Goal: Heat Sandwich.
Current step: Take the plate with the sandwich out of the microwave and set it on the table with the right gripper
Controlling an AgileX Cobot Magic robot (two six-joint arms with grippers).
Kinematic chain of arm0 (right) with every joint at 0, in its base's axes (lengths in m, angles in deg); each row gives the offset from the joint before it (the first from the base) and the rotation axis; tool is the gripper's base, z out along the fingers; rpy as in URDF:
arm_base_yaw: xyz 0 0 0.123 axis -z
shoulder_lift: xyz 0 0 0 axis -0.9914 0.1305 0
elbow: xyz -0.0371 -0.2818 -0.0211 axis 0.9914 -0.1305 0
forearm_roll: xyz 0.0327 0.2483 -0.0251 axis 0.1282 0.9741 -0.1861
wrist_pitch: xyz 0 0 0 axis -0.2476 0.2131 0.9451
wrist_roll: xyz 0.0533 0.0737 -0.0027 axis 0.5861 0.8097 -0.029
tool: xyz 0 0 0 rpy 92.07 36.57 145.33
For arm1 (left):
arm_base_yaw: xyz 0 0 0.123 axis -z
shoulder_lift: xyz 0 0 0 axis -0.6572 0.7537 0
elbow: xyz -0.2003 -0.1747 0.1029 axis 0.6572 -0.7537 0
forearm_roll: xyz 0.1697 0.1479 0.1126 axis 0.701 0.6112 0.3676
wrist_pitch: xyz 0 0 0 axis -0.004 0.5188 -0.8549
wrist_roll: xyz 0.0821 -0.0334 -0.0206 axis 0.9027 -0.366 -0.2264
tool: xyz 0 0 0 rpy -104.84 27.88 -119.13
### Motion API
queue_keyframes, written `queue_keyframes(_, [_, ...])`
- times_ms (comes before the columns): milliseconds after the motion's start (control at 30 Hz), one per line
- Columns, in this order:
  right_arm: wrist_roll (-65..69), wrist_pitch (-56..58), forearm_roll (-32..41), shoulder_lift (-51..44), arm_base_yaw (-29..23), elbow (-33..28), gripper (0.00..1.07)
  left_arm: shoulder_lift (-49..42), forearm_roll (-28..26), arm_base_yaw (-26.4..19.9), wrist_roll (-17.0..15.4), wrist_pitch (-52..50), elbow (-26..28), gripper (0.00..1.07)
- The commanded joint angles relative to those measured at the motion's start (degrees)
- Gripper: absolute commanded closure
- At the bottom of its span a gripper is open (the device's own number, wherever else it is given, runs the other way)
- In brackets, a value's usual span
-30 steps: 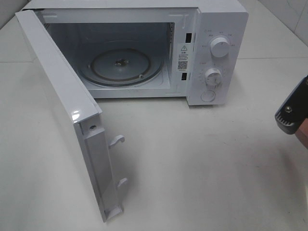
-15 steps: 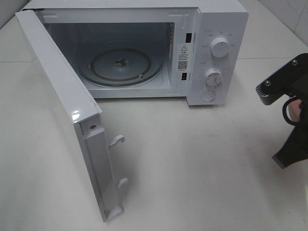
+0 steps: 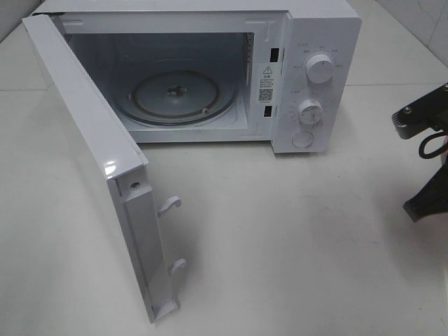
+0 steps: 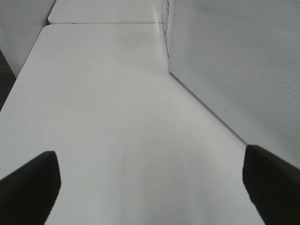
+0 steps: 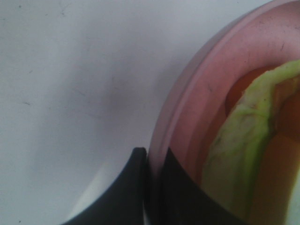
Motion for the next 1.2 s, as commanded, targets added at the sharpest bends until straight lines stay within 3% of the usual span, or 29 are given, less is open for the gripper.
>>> queue_keyframes(33, [0.8,-1.0,-2.8,0.9,3.0,0.3,1.07,-1.3,0.1,0.1,0.2,-0.5,-0.1,0.05])
queue_keyframes(400, [5.6,-4.1,-6.5,5.4,7.6,0.3,1.07,-1.3,0.1,0.1,0.2,-0.5,-0.1,0.05])
queue_keyframes(1200, [20.4,-12.4,-16.7,18.5,7.6,0.3,1.07,-1.3,0.1,0.1,0.2,-0.5,-0.1,0.05])
